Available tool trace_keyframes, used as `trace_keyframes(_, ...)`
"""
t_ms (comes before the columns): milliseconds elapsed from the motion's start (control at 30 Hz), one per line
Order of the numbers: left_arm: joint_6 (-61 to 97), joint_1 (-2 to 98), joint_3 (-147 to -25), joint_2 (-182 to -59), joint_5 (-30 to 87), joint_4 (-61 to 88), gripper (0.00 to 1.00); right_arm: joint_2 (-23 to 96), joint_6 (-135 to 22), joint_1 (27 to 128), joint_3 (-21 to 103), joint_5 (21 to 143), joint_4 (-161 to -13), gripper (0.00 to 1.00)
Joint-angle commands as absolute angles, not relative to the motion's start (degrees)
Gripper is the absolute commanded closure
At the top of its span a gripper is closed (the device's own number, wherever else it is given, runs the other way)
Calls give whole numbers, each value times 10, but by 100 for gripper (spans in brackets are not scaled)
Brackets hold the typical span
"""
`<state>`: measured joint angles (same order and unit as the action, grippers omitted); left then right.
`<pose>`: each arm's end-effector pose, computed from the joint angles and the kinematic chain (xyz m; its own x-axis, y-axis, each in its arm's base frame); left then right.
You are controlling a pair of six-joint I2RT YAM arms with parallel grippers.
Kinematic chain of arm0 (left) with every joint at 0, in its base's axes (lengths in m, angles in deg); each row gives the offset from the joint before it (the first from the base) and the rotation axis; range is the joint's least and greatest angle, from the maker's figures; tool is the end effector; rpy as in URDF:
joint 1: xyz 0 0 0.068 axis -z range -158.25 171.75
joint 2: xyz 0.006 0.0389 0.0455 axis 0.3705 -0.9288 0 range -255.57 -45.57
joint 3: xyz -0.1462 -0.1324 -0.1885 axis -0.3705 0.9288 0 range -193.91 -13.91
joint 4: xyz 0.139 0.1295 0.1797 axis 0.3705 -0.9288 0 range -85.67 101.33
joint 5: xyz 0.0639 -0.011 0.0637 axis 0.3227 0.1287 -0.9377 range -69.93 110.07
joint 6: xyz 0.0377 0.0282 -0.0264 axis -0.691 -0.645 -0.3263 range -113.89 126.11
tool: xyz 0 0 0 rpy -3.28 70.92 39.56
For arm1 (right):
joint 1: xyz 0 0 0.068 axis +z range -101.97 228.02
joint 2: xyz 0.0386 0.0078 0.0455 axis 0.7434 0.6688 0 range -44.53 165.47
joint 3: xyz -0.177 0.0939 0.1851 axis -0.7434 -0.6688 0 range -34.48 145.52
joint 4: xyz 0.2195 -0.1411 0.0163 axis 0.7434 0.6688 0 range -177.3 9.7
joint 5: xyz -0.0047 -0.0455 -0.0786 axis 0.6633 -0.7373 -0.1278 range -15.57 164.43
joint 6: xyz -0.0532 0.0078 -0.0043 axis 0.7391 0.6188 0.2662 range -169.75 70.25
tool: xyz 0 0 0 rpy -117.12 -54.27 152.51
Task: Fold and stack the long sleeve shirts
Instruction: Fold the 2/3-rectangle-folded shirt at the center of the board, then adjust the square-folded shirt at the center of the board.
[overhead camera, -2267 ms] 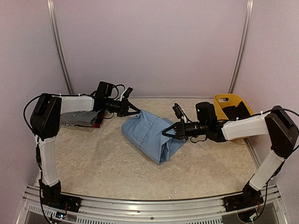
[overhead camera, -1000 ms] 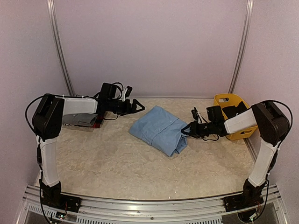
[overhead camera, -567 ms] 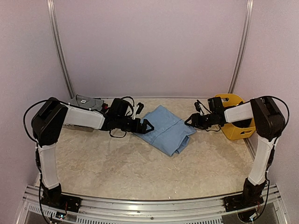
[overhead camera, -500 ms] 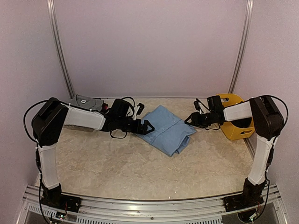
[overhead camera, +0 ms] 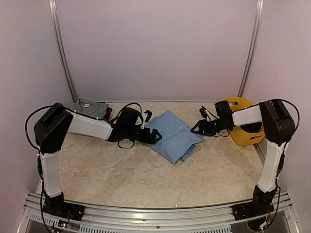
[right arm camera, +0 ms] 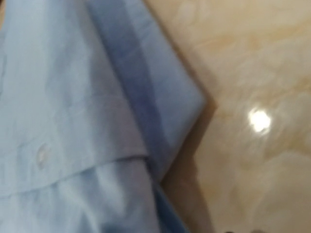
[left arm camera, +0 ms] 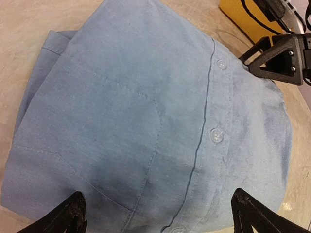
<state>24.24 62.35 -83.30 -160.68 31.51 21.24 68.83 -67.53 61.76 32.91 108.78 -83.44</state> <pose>0.3252 -0.2881 0.1553 -0.6587 0.1629 -0.7346 0.5841 0.7262 -0.3627 0.3885 0.1157 0.1423 -0.8746 0.0458 -0.4827 -0.2968 0.7368 0.6076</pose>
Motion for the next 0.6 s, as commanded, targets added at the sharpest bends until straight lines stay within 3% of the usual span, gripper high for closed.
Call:
trace_keyframes(0, 228, 622, -818, -1573, 266, 215, 1, 648, -668, 621, 301, 1127, -830, 44)
trace_keyframes(233, 249, 618, -771, -1530, 216, 209, 1, 633, -693, 662, 268, 1122, -856, 47)
trace_keyframes(467, 257, 608, -709, -1465, 182, 201, 1, 596, -752, 729, 200, 1101, -921, 65)
trace_keyframes(567, 252, 604, -690, -1442, 176, 191, 1, 572, -786, 750, 169, 1097, -952, 77)
